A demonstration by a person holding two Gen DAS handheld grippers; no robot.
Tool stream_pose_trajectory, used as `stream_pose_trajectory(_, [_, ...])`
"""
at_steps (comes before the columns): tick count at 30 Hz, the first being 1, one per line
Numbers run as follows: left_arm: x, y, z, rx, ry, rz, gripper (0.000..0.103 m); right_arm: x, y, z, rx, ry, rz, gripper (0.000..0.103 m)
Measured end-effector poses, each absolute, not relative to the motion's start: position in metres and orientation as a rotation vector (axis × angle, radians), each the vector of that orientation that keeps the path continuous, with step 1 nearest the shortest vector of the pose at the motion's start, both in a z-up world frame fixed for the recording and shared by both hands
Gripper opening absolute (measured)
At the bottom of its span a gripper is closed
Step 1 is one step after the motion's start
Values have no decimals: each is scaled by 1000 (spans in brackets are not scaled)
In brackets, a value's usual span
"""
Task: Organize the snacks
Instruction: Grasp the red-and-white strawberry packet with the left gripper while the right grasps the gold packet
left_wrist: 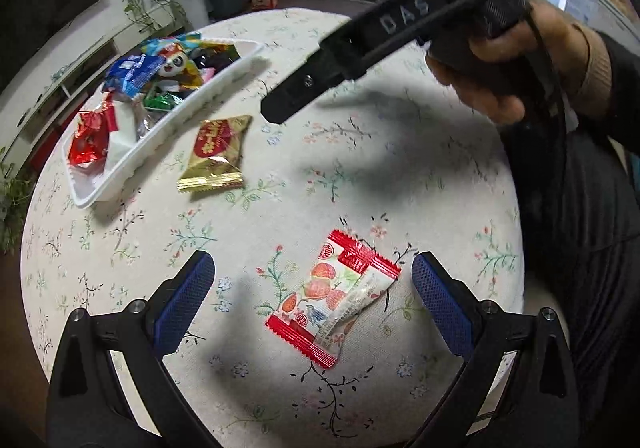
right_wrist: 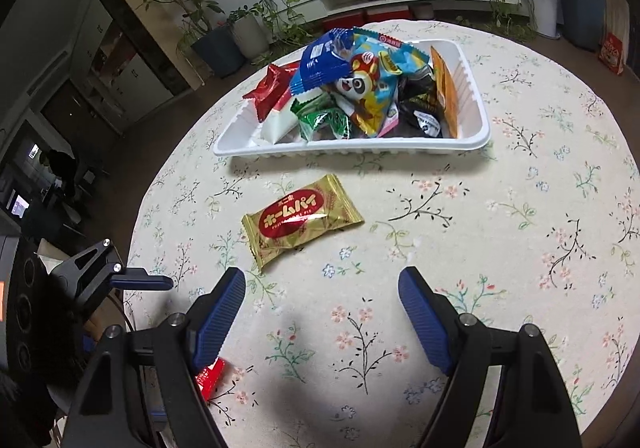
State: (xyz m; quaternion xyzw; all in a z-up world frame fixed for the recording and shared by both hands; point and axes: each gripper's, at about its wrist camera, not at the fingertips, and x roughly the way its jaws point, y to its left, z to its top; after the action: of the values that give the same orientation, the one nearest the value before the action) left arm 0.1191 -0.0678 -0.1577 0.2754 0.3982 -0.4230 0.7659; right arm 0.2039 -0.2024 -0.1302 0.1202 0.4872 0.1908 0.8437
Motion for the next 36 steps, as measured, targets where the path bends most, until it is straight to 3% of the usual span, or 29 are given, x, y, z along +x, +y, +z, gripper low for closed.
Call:
stream_pose_trajectory(4, [122,-68,-161,595,874,-939,99,203,-202,-132,260,1033,398,81])
stream_pose_trajectory(7, [124,-70,-163,610,884,-961,90,204,-202,-132,270,1041,396,81])
stream_pose_trajectory(11, [124,-74,-173,651,936,-984,55,204,-198,-132,272,1043,395,81])
stream_pose_trajectory(12, [124,-74,-173,645,942,-989,54,204,-196,-132,270,1044,397,81])
stream_pose_trajectory(36, [135,-59,-177,614,958,-952,54,210,-172,-132,230,1073,379,81])
